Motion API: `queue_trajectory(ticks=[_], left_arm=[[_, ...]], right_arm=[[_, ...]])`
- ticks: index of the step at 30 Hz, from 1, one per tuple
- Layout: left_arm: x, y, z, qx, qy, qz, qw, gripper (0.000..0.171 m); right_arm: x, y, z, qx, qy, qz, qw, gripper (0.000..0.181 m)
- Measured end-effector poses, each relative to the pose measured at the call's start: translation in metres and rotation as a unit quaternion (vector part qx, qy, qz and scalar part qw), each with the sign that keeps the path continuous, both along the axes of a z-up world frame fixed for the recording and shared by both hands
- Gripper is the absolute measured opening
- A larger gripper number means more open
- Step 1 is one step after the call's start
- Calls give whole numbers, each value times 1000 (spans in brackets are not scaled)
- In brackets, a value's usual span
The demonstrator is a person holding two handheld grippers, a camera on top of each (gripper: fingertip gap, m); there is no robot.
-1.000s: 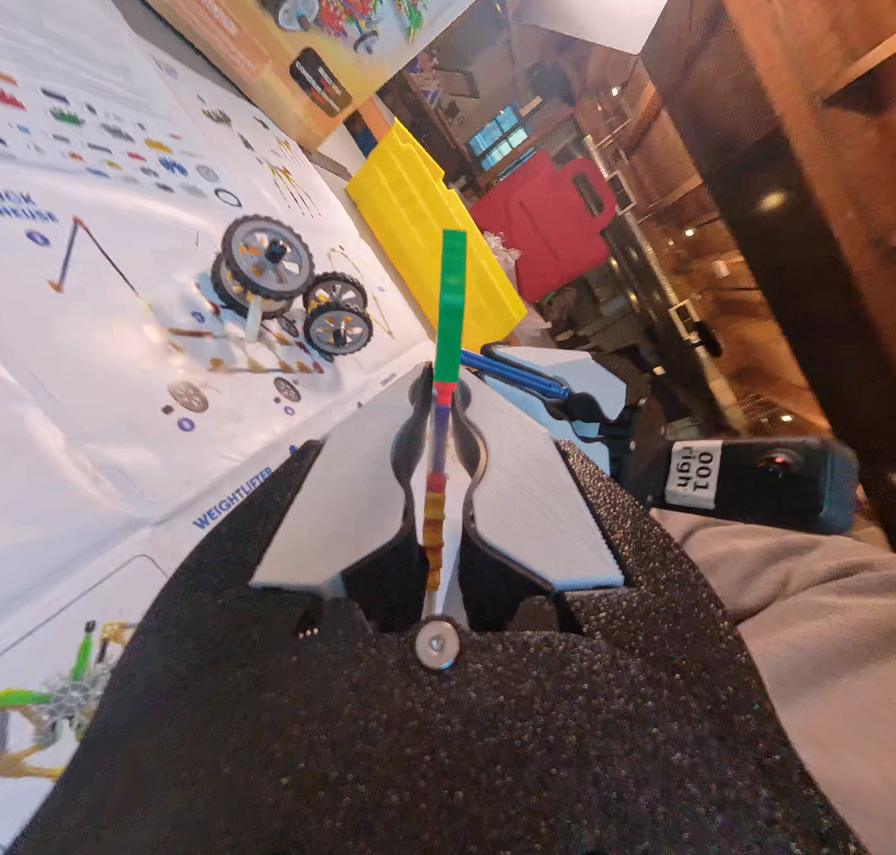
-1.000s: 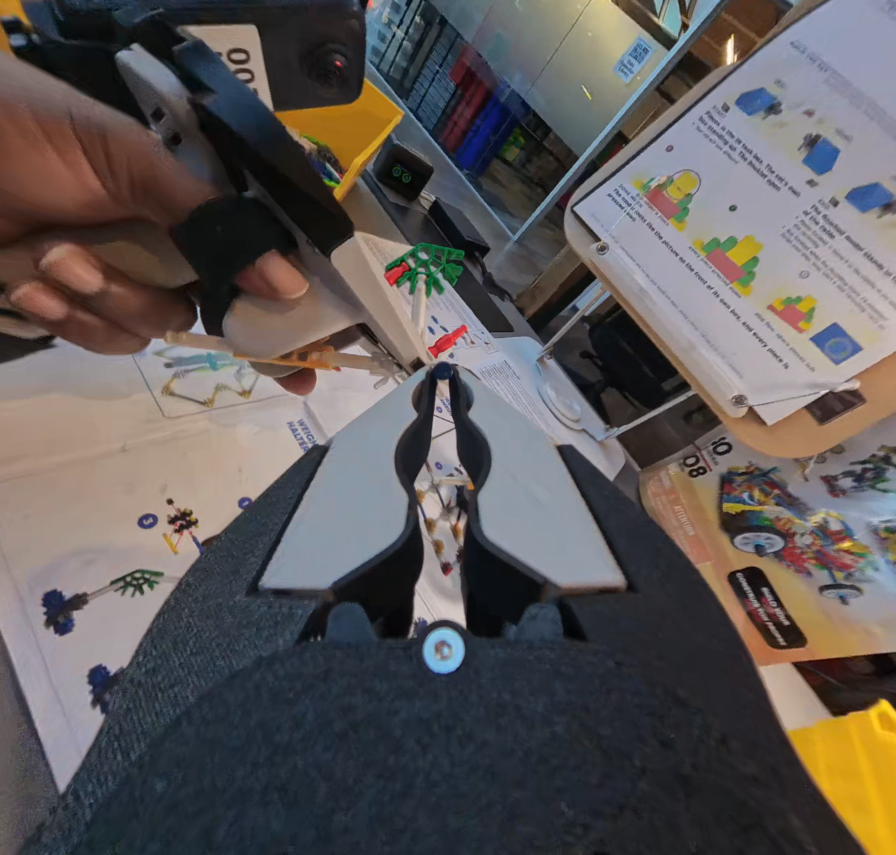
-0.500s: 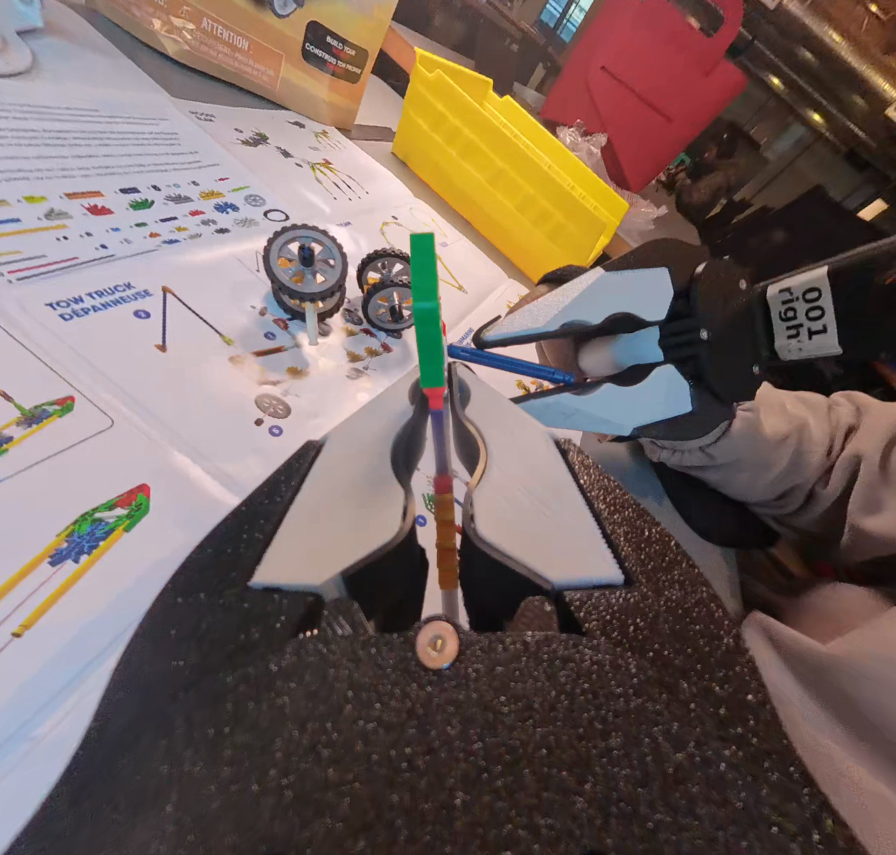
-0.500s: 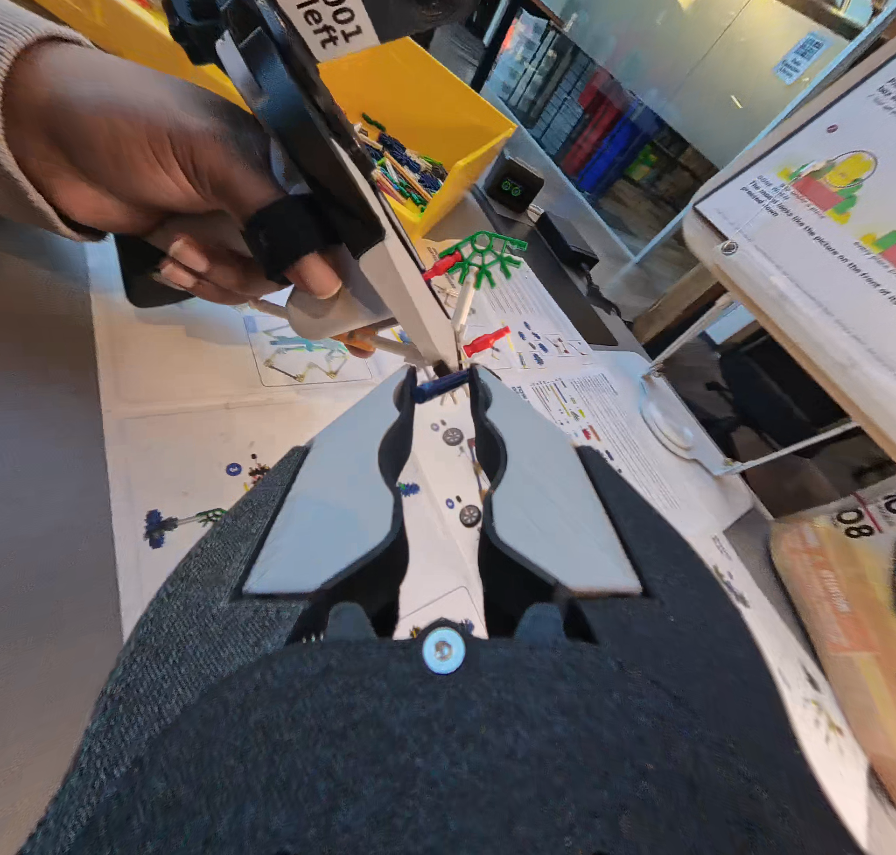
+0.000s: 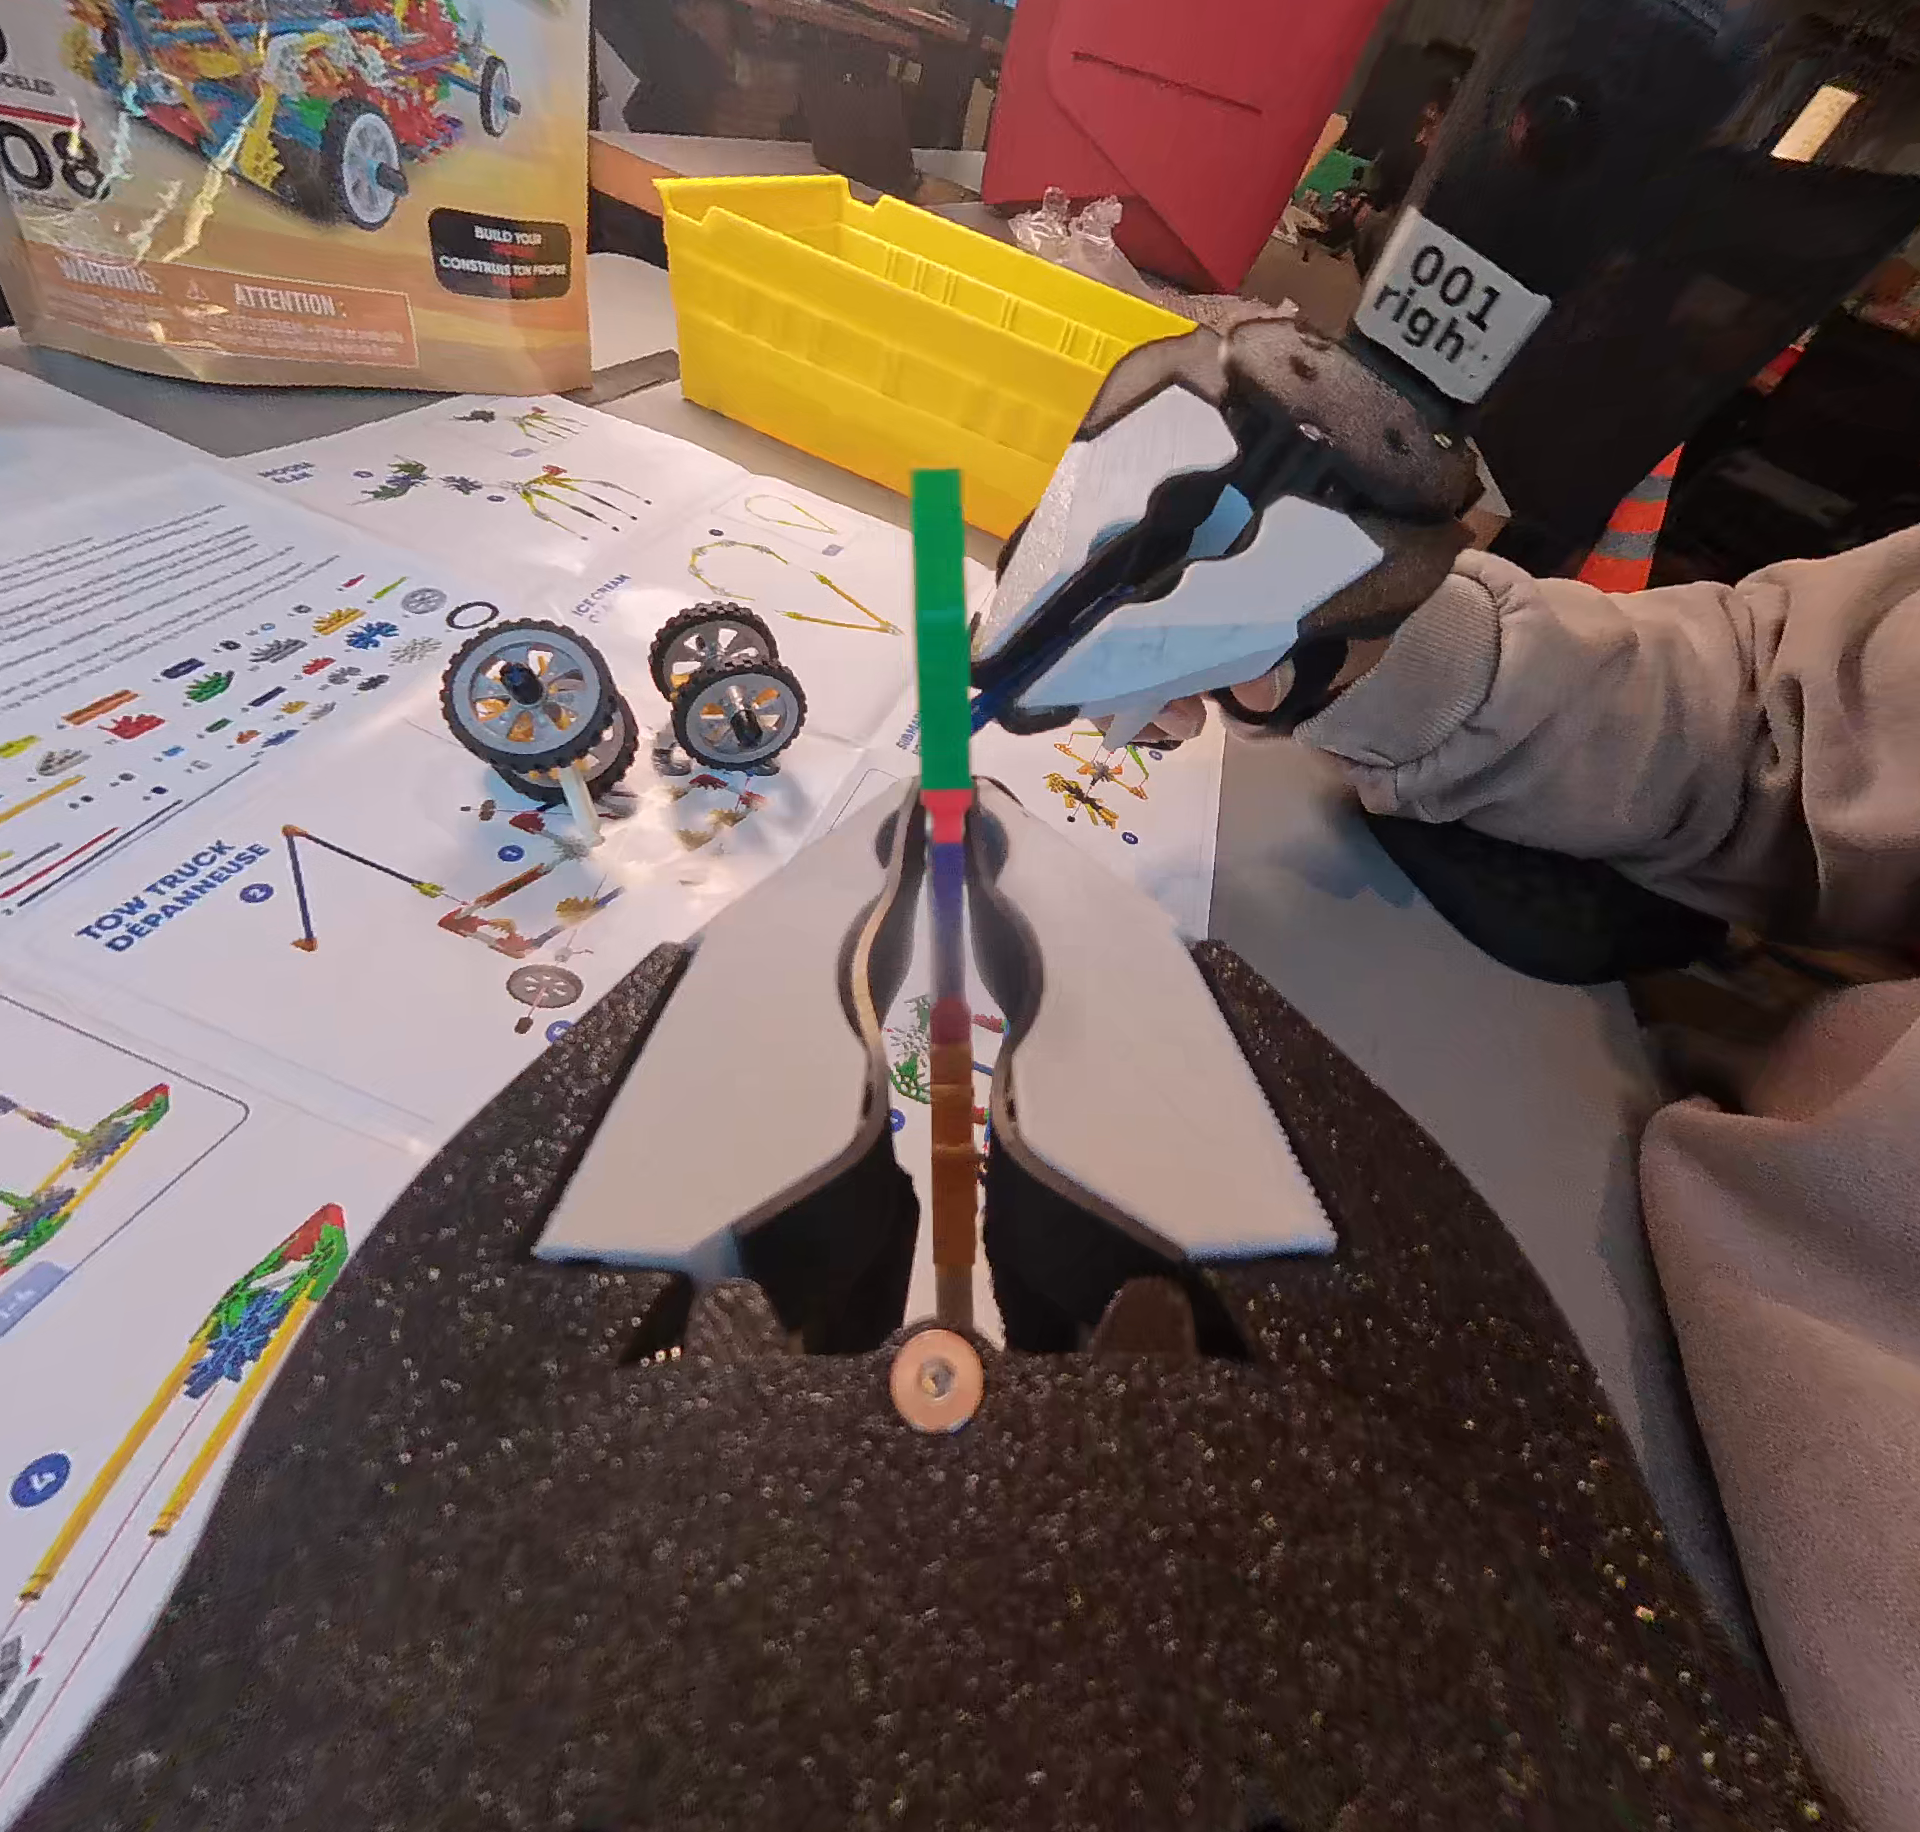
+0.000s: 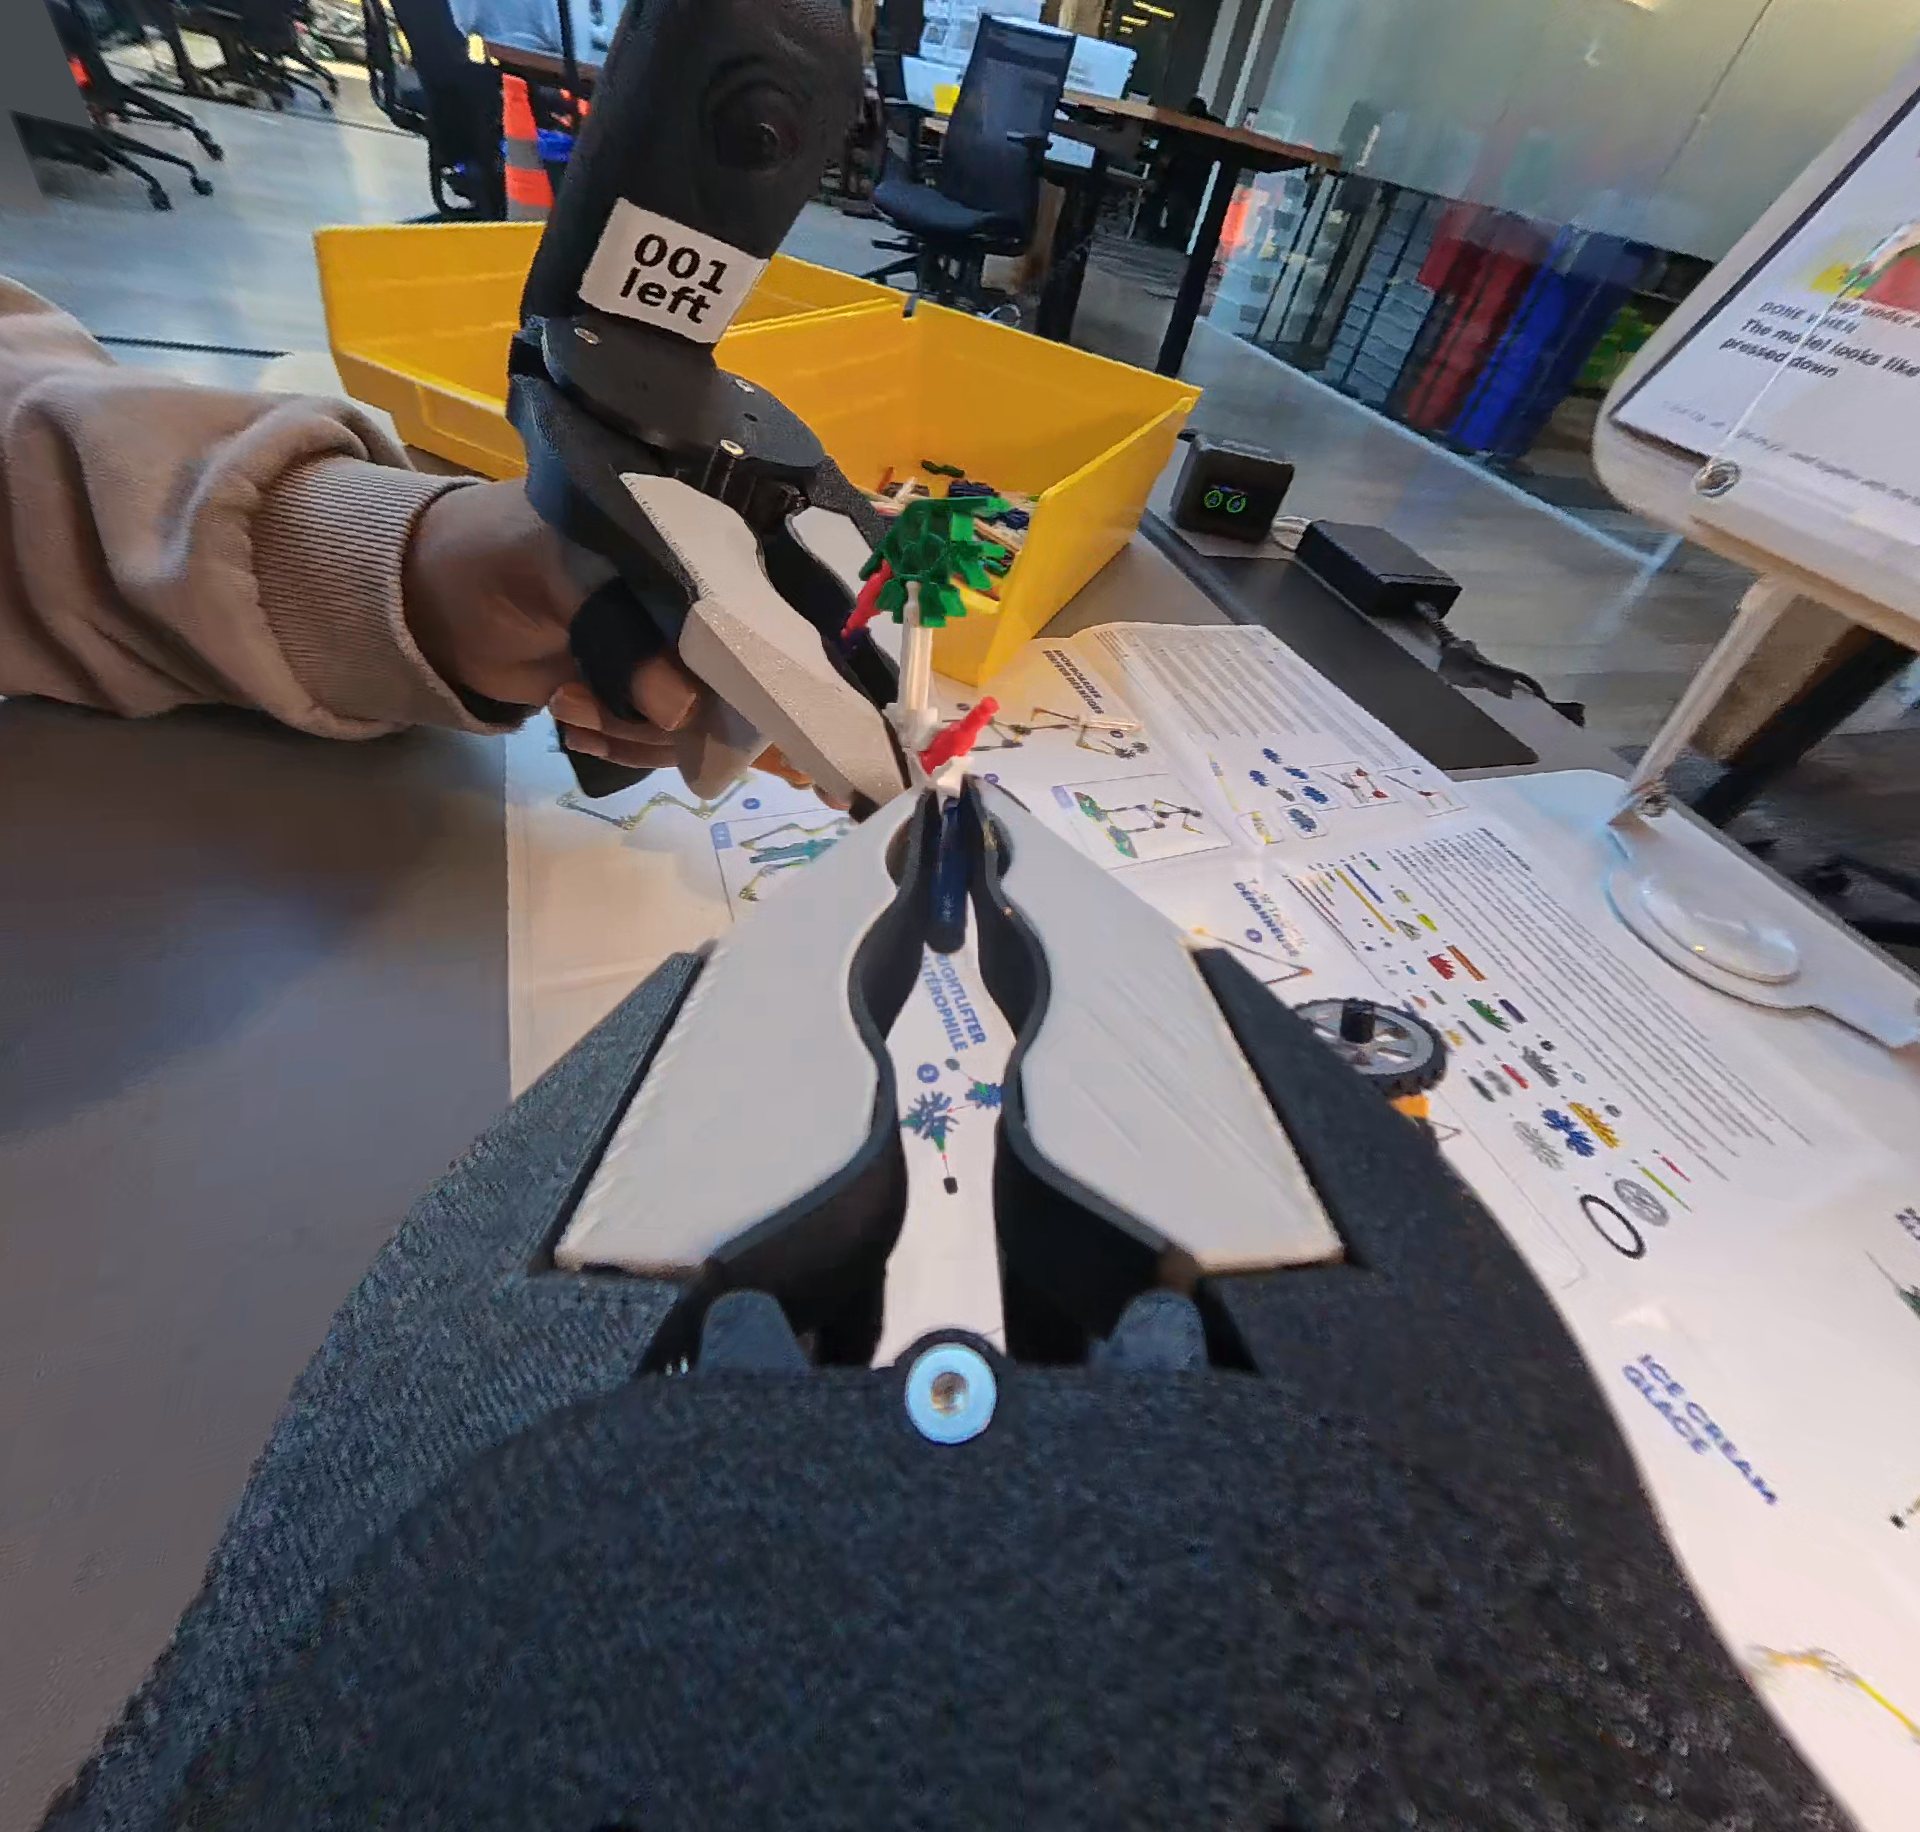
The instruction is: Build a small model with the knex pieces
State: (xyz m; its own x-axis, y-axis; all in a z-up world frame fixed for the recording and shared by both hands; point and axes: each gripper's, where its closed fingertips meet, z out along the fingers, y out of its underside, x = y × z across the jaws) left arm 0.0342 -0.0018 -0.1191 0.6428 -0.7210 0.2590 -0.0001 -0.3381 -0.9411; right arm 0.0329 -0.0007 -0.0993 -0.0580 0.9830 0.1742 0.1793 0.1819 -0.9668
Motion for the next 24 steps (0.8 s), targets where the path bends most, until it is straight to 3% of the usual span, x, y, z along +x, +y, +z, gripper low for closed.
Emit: queue_trajectory(ticks=[3, 5, 7, 9, 12, 18, 21, 24], left_arm=[[1, -1, 7, -8, -33, -12, 999, 3], [-22, 14, 12, -20, -63, 36, 997, 3], [-48, 19, 19, -30, -105, 49, 993, 3], [-55, 15, 11, -27, -72, 50, 996, 3], [-38, 10, -13, -86, -53, 14, 995, 3], [-28, 3, -73, -163, 89, 3, 983, 5], [-29, 2, -84, -179, 117, 2, 977, 25], [-45, 11, -85, -162, 155, 41, 974, 49]], right_arm=[[3, -1, 6, -61, 9, 30, 998, 1], [6, -19, 7, -113, 19, 92, 989, 0], [8, -21, 5, -120, 29, 86, 989, 0], [11, -16, 9, -128, 39, 76, 988, 0], [12, -10, 12, -143, 40, 76, 986, 0], [17, 13, -11, -103, -19, 27, 994, 0], [27, 36, -42, -84, -114, -20, 990, 13], [43, 52, -84, -64, -228, -63, 969, 22]])
